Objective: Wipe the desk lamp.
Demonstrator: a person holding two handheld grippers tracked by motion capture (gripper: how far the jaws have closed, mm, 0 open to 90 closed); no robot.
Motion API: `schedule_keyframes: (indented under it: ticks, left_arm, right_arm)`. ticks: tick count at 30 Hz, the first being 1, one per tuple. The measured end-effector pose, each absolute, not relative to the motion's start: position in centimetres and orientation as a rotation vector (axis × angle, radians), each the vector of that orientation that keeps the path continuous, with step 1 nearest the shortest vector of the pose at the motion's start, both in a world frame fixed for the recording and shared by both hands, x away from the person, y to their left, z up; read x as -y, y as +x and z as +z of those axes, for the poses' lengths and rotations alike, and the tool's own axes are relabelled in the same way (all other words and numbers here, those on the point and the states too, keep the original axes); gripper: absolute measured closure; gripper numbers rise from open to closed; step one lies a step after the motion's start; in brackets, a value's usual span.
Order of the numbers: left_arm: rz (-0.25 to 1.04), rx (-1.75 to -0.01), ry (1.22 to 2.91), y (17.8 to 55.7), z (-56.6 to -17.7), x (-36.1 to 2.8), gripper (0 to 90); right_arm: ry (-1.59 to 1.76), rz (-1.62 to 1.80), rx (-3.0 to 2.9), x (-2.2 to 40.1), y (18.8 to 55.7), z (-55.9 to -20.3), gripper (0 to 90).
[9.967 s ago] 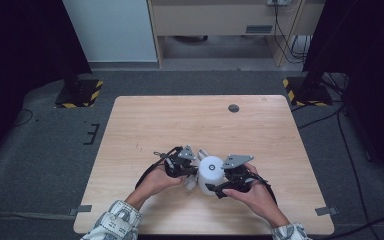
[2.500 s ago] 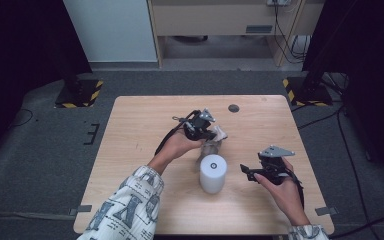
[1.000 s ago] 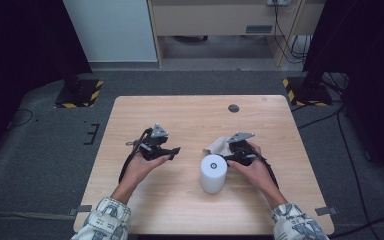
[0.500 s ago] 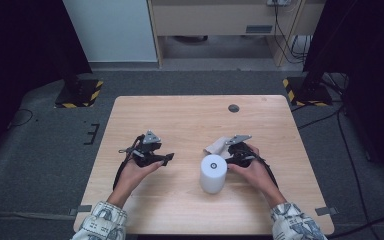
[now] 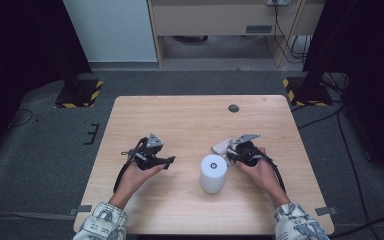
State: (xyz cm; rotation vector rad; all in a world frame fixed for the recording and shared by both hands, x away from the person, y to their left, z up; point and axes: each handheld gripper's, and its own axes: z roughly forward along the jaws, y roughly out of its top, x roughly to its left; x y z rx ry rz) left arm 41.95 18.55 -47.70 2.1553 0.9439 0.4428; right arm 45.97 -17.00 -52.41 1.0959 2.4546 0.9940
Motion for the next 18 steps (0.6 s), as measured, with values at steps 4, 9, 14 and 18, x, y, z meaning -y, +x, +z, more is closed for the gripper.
schedule_keyframes:
  ticks: [4, 9, 14, 18]
  left_arm:
    - [0.457, -0.934, 2.136, 41.5, -47.7, -18.4, 26.3]
    - [0.44, -0.878, 2.142, 40.8, -47.6, -17.7, 23.5]
    - [0.463, -0.824, 2.153, 39.9, -47.4, -16.5, 22.6]
    - [0.449, -0.795, 2.168, 39.5, -47.5, -15.7, 22.4]
  right_arm:
    - [1.109, 1.058, -2.436, 17.7, 45.6, -51.8, 81.9]
    - [1.097, 1.183, -2.371, 19.0, 44.1, -49.6, 82.1]
    - [1.073, 1.285, -2.324, 20.4, 42.7, -47.6, 82.2]
    - [1.09, 1.333, -2.293, 21.6, 42.2, -46.7, 82.2]
